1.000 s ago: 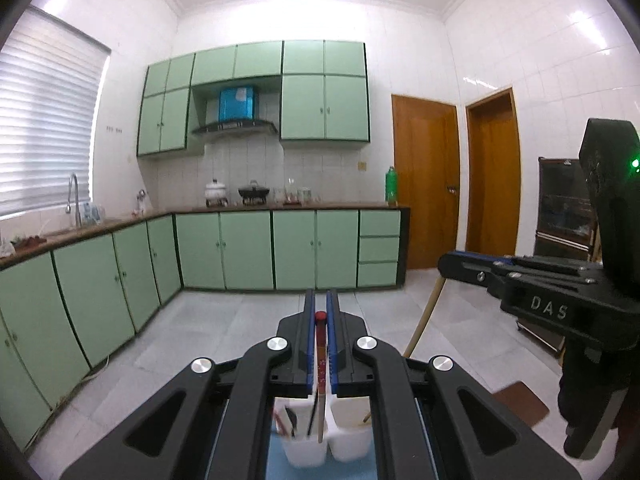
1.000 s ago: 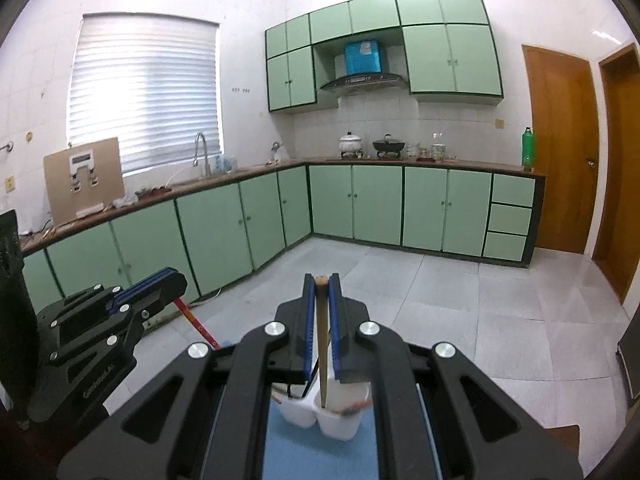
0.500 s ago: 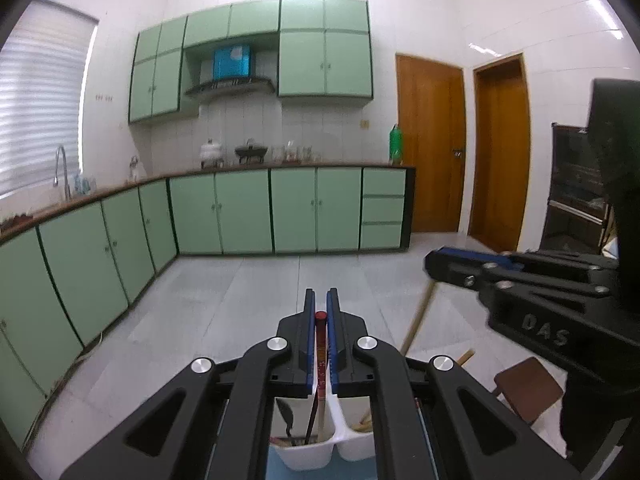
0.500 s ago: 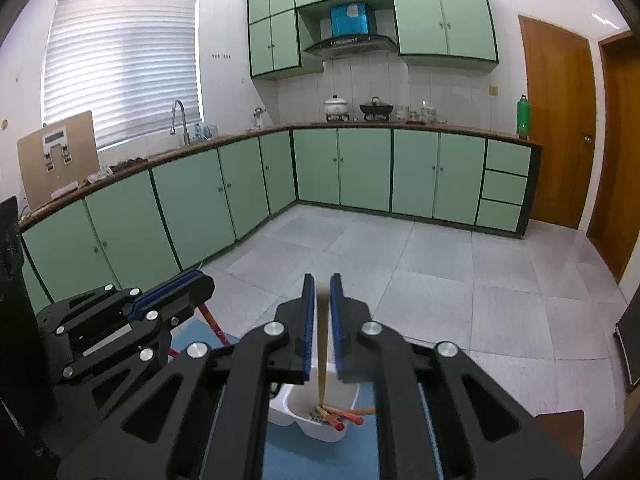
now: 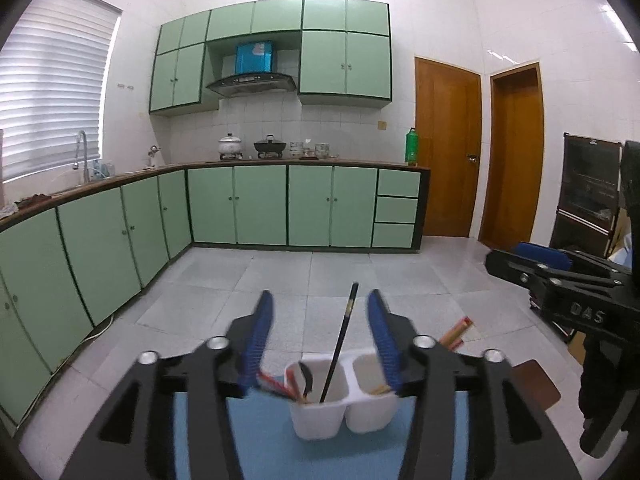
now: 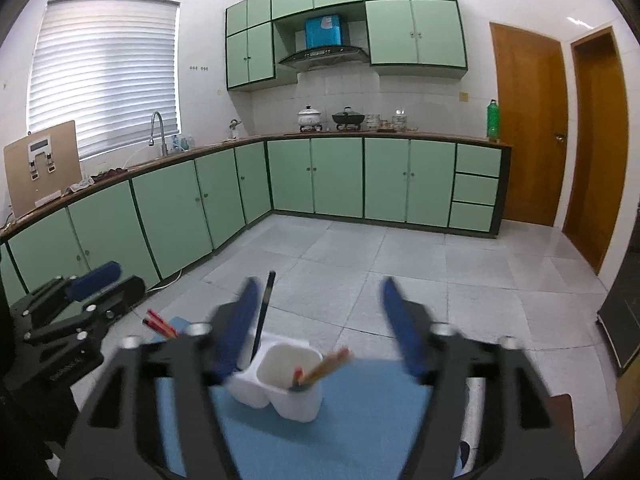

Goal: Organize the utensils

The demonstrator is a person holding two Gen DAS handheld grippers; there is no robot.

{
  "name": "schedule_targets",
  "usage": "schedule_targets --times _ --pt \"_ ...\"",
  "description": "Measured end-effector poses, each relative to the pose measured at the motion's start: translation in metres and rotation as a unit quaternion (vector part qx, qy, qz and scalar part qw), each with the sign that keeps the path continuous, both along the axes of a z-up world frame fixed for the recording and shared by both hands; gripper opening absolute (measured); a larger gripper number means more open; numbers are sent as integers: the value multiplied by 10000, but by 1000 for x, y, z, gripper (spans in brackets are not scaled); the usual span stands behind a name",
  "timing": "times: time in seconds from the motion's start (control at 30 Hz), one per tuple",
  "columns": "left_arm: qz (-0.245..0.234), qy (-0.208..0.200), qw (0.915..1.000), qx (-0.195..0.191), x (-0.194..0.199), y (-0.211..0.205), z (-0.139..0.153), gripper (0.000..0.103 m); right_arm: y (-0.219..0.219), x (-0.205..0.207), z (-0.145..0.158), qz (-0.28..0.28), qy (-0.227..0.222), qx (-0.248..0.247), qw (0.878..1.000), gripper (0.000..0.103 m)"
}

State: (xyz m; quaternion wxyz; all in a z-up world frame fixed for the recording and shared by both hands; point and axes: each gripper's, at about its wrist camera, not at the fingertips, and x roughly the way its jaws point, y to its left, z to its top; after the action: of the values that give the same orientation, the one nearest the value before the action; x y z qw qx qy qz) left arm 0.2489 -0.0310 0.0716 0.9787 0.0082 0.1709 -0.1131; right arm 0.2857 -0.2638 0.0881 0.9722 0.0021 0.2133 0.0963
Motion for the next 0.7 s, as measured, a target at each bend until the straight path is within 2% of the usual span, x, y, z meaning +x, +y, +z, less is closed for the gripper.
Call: schedule_targets --times 0.07,0.1,0.13,0.3,0.53,0.7 --pt "-19 -14 10000 -11 -14 2 -2 59 -2 -17 -3 5 -24 -11 10000 83" --pt "-26 2 10000 -19 -25 3 -5 65 -3 -29 -7 10 -30 -39 10000 90" --pt "-10 24 10000 -19 -32 4 -8 71 -4 -39 -10 7 -45 -54 10000 91" --pt "-53 190 9998 -6 -69 7 -21 82 -9 -85 -24 96 88 89 9999 94" --pt "-6 323 9994 76 -114 6 -32 91 -8 -135 -37 108 243 309 9992 97" --pt "-39 399 9992 82 -138 7 -37 94 -6 -166 -48 114 341 316 9989 97"
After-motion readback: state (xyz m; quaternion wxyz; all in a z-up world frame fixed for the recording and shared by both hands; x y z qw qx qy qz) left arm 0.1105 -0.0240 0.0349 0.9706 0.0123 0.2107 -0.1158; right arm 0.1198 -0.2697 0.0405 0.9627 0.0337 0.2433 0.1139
